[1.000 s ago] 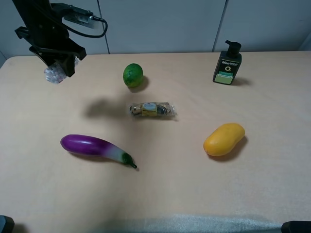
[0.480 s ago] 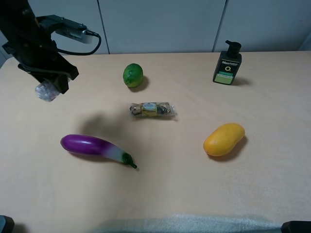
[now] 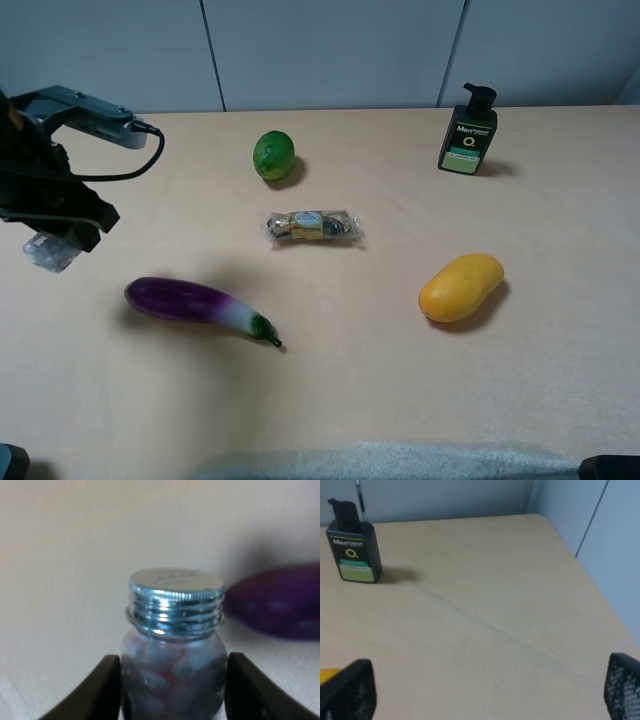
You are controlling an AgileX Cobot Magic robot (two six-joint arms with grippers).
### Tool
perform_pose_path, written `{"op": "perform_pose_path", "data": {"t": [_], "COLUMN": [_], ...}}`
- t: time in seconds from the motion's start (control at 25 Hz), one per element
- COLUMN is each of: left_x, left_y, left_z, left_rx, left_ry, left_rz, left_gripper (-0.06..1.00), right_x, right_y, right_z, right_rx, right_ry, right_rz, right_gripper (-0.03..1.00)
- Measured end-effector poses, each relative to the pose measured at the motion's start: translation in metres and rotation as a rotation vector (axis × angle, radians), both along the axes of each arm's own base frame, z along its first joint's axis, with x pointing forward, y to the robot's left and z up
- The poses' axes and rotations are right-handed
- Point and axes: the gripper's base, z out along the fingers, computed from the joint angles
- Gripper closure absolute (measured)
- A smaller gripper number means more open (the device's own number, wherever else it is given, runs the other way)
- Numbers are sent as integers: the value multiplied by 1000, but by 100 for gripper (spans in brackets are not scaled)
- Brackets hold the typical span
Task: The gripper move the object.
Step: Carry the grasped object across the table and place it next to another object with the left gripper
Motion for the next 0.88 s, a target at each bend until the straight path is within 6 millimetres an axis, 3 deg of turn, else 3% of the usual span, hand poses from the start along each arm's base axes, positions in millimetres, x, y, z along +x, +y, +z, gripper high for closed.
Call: {"op": "perform_pose_path", "data": {"t": [0.36, 0.64, 0.88], "left_x": [-22, -17, -9], "left_y": [13, 10, 7], "left_z": [-7, -9, -30], "left_rx": [-7, -44, -28], "left_ry": [-33, -103, -39], "left_rz": [98, 100, 97], "left_gripper": [42, 42, 42], "right_x": [0, 0, 0], "right_y": [0, 0, 0], "right_z": [0, 0, 0], "right_rx": [0, 0, 0], "right_ry": [0, 0, 0], "right_rz": [0, 0, 0], "right_gripper": [27, 27, 27]}}
